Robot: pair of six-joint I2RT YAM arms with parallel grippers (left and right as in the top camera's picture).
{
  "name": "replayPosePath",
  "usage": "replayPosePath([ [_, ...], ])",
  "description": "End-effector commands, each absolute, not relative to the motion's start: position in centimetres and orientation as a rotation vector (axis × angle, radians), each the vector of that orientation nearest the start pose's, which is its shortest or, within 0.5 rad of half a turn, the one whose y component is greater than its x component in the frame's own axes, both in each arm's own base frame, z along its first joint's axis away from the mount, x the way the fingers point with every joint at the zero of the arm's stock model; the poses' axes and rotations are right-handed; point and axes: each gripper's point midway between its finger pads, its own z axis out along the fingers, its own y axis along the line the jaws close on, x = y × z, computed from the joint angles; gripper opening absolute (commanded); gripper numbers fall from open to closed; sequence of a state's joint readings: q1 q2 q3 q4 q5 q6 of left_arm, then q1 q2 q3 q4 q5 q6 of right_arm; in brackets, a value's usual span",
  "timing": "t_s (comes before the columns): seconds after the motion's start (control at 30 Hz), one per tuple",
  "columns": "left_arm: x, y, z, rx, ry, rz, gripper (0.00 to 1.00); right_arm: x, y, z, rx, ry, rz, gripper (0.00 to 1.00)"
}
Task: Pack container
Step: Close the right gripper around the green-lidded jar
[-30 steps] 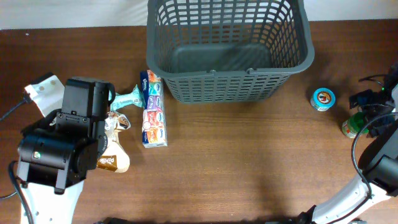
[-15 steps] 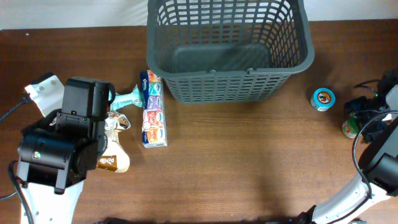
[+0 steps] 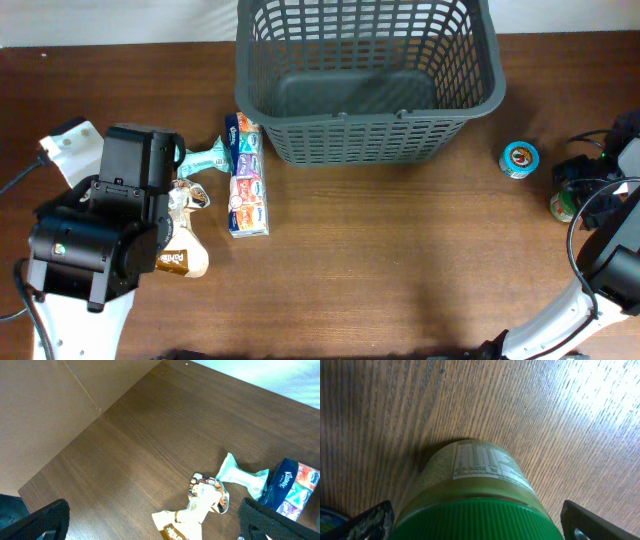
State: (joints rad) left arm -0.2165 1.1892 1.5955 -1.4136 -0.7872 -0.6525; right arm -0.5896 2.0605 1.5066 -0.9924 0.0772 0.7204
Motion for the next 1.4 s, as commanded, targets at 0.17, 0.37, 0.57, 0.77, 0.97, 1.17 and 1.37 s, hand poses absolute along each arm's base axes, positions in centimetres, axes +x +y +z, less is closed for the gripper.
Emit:
replayPosePath([
  [0.17,24.7,7.4,35.0,-0.778,2.116,0.587,1.00,32.1,-22.8,1.8,1.890,2.464,-0.071,0.99],
  [0.37,24.7,7.4,35.0,-0.778,2.116,0.587,1.00,32.1,-22.7,1.8,1.894,2.462,-0.067,0.99],
  [0.57,24.7,7.4,35.0,-0.778,2.116,0.587,1.00,32.1,-22.7,1.8,1.894,2.462,-0.067,0.99],
  [0.77,24.7,7.4,35.0,-0.778,2.116,0.587,0.99,32.0,-22.7,1.8,1.897,2.464,-0.073,0.78],
  [0.97,24.7,7.4,35.0,-0.778,2.116,0.587,1.00,31.7,-22.8,1.8,1.901,2.469,-0.098,0.47],
  [1.17,24.7,7.4,35.0,-0.778,2.116,0.587,1.00,31.3,-22.6,1.8,1.910,2.485,-0.100,0.10],
  [1.37,24.7,7.4,35.0,-0.778,2.116,0.587,1.00,31.5,-22.7,3.5,1.893,2.502,-0.101,0.04],
])
